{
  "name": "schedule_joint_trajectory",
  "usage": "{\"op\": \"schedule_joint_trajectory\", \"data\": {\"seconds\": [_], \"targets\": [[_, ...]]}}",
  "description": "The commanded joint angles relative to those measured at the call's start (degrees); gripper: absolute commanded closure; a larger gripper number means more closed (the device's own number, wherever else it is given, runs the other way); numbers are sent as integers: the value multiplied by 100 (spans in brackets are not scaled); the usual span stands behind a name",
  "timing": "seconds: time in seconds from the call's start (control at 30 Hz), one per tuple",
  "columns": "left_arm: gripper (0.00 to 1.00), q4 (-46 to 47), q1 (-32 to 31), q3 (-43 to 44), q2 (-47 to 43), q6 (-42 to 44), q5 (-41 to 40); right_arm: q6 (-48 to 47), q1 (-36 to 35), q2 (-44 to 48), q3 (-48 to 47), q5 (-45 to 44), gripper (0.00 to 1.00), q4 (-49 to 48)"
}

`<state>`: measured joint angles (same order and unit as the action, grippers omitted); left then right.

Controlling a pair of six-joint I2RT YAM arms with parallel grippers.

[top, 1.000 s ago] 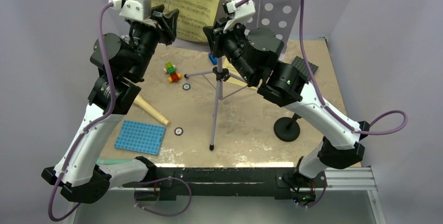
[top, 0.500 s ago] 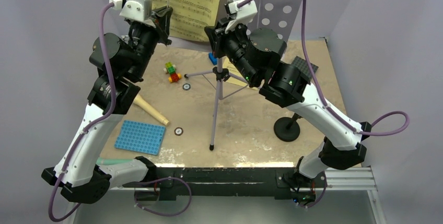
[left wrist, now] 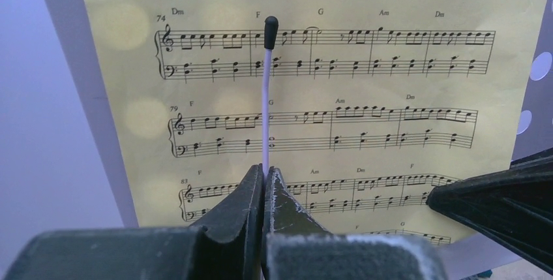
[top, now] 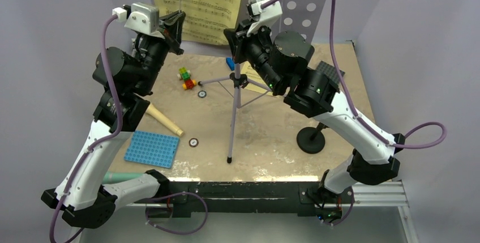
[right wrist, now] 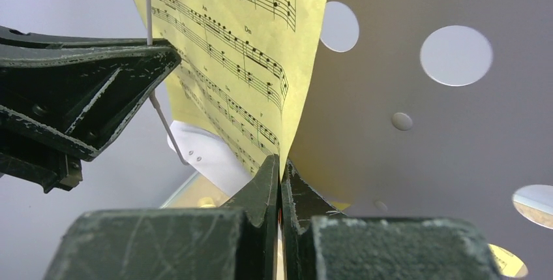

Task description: Pack up the instrument practice props

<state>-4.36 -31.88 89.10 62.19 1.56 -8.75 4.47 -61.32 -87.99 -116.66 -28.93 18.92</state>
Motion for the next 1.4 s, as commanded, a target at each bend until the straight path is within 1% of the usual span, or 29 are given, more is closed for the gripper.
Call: {"op": "schedule_joint_trajectory", "data": {"seconds": [0.0,0.13,0.33,0.4,0.63,0.83,0.87,0.97,1.03,1.1,1.17,1.23,1.37], "targets": [[100,344,9,-24,-215,-17,203,-34,15,362,25,10,100,-142],[100,339,9,4,-242,-8,175,-10,11,623,133,55,100,-81],[100,339,7,4,-284,-24,156,36,10,1120,251,115,100,274],[100,529,10,-6,-289,-20,147,45,14,1350,350,128,100,405],[100,559,7,-33,-266,61,33,74,14,2595,1119,341,100,765],[100,677,10,-105,-182,97,-155,282,10,3714,1767,410,100,1166],[97,697,8,-135,-164,98,-173,312,14,3869,1882,399,100,1185],[83,778,12,-205,-143,54,-197,327,14,4280,2281,384,100,1224],[69,783,6,-234,-144,-11,-157,237,15,4534,2509,471,100,1228],[51,749,13,-248,-161,-68,-117,137,10,4777,2745,713,100,1229],[39,735,8,-285,-225,-102,-72,-6,9,5035,2969,993,100,1240],[30,741,11,-336,-313,-191,-44,-94,13,5252,3186,1213,100,1305],[20,750,8,-448,-513,-441,62,-113,15,5719,3732,1406,100,1283]]}}
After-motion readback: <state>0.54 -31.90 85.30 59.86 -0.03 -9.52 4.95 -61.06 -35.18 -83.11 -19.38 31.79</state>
